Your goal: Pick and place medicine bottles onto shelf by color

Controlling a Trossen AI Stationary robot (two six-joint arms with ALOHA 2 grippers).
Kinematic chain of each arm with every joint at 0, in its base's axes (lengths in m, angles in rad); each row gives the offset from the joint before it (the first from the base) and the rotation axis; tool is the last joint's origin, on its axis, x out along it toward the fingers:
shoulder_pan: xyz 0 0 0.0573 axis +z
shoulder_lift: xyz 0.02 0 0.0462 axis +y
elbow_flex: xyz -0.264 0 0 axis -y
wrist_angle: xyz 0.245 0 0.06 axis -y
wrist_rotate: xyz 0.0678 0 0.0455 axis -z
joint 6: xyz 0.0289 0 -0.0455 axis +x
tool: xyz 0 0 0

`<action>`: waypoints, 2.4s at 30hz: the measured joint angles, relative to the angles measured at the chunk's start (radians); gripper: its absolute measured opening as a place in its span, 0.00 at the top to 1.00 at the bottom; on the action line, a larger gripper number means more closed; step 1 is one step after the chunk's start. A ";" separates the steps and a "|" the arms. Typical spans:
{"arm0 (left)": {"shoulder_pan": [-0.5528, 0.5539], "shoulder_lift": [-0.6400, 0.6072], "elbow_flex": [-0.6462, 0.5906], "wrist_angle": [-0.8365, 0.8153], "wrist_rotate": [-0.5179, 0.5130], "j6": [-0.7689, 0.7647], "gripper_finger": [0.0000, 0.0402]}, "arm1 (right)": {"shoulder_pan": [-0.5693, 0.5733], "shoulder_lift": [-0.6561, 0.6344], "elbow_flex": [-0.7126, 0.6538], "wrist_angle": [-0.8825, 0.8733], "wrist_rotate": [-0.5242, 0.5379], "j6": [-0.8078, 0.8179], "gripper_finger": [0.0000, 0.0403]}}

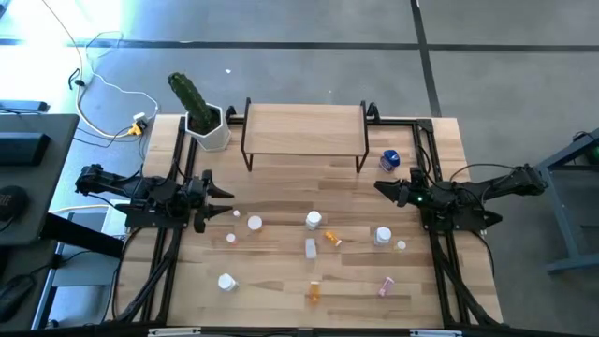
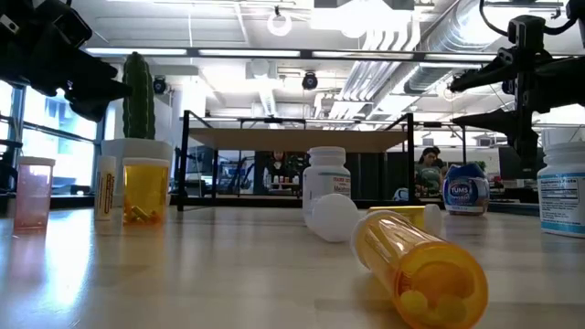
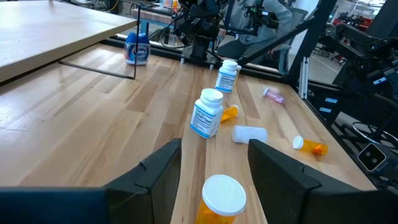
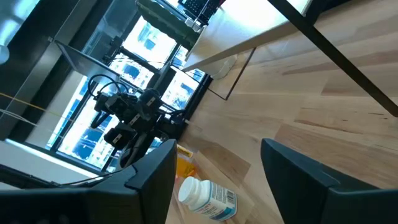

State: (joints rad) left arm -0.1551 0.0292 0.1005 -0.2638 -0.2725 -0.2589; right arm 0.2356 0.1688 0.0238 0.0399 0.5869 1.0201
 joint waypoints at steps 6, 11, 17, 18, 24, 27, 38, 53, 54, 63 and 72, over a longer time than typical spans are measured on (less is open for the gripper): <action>0.000 0.000 0.000 0.000 0.000 0.000 0.56 | 0.000 0.000 0.000 0.000 0.000 0.000 0.44; 0.000 0.000 0.000 0.000 0.000 0.000 0.56 | 0.000 0.000 0.000 0.000 0.000 0.000 0.44; 0.000 0.000 0.000 0.000 0.000 0.000 0.56 | 0.000 0.000 0.000 0.000 0.000 0.000 0.44; 0.000 0.000 0.000 0.000 0.000 0.000 0.56 | 0.000 0.000 0.000 0.000 0.000 0.000 0.44; 0.000 0.000 0.000 0.000 0.000 0.000 0.56 | 0.000 0.000 0.000 0.000 0.000 0.000 0.44; 0.000 0.000 0.000 0.000 0.000 0.000 0.56 | 0.000 0.000 0.000 0.000 0.000 0.000 0.44; 0.000 0.000 0.000 0.000 0.000 0.000 0.56 | 0.000 0.000 0.000 0.000 0.000 0.000 0.44; 0.000 0.000 0.000 0.000 0.000 0.000 0.56 | 0.000 0.000 0.000 -0.006 0.000 -0.066 0.44; 0.000 0.000 0.000 0.000 0.000 0.000 0.56 | 0.000 0.000 0.000 -0.006 -0.008 -0.085 0.44; 0.000 0.000 0.000 0.000 0.000 0.000 0.56 | 0.000 0.000 0.000 -0.003 -0.015 -0.218 0.34; 0.000 0.000 0.000 0.000 0.000 0.000 0.56 | 0.000 0.001 0.109 -0.122 0.091 -0.343 0.26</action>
State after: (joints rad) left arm -0.1551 0.0288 0.1005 -0.2638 -0.2724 -0.2588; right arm 0.2356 0.1699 0.1332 -0.0826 0.6775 0.6772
